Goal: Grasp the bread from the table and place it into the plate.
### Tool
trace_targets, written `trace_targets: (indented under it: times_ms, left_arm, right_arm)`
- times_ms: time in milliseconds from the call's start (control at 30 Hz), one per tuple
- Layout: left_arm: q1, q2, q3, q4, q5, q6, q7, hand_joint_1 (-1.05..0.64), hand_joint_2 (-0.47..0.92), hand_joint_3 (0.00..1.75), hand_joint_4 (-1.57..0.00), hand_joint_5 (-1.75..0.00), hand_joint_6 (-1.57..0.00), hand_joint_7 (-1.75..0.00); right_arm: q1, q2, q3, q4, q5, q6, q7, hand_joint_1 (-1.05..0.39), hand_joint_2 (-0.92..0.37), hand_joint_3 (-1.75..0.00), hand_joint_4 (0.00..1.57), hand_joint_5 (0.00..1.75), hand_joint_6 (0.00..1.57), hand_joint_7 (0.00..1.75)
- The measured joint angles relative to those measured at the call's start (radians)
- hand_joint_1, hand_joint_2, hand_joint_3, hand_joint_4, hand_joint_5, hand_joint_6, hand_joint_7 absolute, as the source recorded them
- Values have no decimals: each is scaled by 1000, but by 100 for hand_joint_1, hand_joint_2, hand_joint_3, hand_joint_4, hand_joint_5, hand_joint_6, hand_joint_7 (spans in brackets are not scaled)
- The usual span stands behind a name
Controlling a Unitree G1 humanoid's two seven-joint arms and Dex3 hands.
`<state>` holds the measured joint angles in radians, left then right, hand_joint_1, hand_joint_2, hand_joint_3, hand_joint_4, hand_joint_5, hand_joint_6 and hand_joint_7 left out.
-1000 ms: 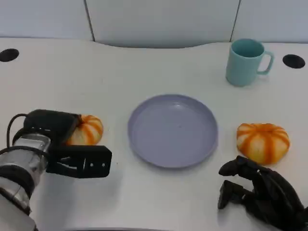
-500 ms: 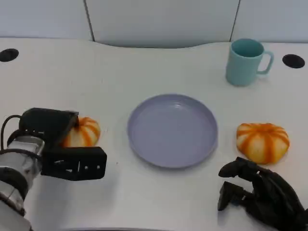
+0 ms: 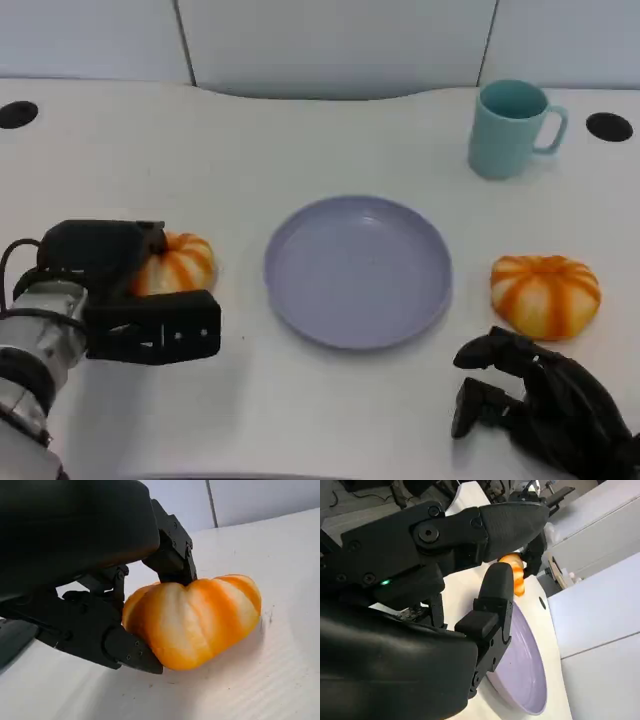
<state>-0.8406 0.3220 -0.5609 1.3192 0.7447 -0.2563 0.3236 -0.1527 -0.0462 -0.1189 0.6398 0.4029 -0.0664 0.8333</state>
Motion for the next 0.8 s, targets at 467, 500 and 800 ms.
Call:
trace_targets:
  times_ms: [467,500,800]
  left_arm:
    - [-9,33,88,-40,-54,-82,50,-11,92,7,-74,-175,-55,-175]
    - [-15,36,98,-51,-65,-85,54,-11,92,7,-75,-175,-56,-175]
    - [-36,45,108,-90,-74,-104,78,-10,88,6,-77,-175,-56,-175]
  right_arm:
    - [6,1,3,-6,0,-10,-5,-53,-92,-25,62,152,63,102]
    - [6,1,4,-6,0,-11,-5,-53,-92,-25,62,152,64,102]
    - [4,3,4,2,1,-19,-1,-52,-92,-27,62,151,65,97]
